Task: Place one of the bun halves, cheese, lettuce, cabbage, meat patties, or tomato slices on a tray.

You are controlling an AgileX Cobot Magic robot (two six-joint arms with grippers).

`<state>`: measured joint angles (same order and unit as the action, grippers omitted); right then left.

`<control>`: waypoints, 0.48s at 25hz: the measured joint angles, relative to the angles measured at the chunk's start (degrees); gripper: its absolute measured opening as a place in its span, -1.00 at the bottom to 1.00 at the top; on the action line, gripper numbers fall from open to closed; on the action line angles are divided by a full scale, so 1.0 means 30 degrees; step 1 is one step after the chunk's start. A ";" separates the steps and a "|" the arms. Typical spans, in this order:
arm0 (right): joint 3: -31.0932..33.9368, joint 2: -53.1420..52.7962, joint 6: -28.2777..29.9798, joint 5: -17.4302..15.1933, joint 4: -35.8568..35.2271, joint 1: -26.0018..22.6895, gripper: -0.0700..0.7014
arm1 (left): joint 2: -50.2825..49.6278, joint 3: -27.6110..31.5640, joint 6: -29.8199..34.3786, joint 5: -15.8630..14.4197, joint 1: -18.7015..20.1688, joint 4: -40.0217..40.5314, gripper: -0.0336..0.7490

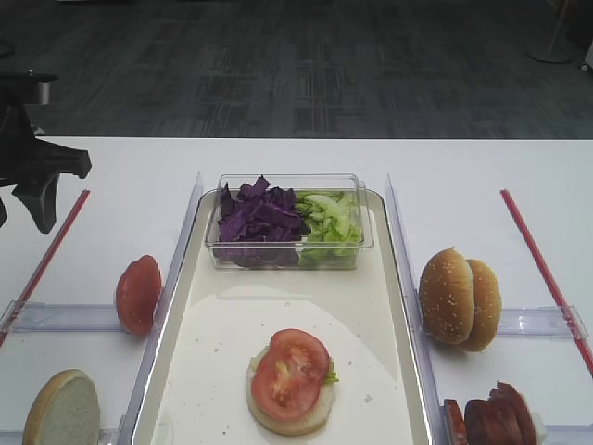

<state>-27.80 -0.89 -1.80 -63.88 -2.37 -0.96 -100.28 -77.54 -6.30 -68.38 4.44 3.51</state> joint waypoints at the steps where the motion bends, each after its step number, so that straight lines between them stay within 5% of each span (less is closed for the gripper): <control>1: 0.0000 0.0000 0.0000 0.0000 0.0000 0.0000 0.05 | 0.0481 0.0496 0.0000 0.0224 0.0000 0.0000 0.03; 12: 0.0000 0.0000 0.0000 0.0000 0.0000 0.0000 0.05 | 0.5843 0.4817 0.0000 0.0953 -0.0029 0.0000 0.03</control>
<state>-27.80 -0.89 -1.80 -63.88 -2.37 -0.96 -82.75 -63.09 -6.30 -65.52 4.35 3.51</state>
